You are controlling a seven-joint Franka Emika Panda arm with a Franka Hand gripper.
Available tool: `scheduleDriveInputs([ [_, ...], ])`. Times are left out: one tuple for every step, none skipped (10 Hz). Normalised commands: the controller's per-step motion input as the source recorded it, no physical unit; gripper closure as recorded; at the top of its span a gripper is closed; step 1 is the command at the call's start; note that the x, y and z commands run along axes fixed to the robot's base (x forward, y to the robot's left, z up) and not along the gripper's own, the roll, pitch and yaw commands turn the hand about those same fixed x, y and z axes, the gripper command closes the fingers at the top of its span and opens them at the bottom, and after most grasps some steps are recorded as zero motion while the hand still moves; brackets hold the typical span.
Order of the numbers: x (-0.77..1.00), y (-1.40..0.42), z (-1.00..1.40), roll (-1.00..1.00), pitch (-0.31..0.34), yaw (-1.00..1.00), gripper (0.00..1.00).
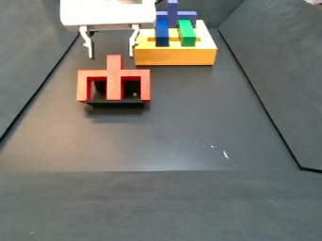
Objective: Pick up the red object. Move up. Place the red object on the fixture. Regrasp the red object. Move to above the board. Insert the red object.
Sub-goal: Regrasp the red object.
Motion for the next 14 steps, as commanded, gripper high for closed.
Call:
scheduleDriveInputs([
  [-0.12,0.18,-0.29,-0.21,-0.229,0.06,0.0],
  [-0.15,0.1,-0.25,-0.21,-0.251,0.05,0.0],
  [-0.09,0.0,-0.13,0.0,-0.017,0.0,0.0],
  [-0.06,-0.03,-0.11,0.19,0.0,-0.02,0.0],
  [0.0,-0.07,-0.06,0.35,0.134,-0.17,0.0],
  [0.0,-0.03,-0.06,0.34,0.146,-0.23,0.0],
  [0.0,0.0,-0.04,0.3,0.134,-0.22,0.0],
  [0.0,0.0,0.0,0.2,0.086,-0.17,0.0],
  [0.0,0.0,0.0,0.12,0.074,-0.09,0.0],
  [0.0,0.0,0.0,0.0,0.0,0.0,0.0],
  [0.0,0.0,0.0,0.0,0.0,0.0,1.0],
  [0.0,0.0,0.0,0.0,0.0,0.0,1.0],
  [0.0,0.0,0.0,0.0,0.0,0.0,1.0],
  [0.0,0.0,0.0,0.0,0.0,0.0,1.0],
])
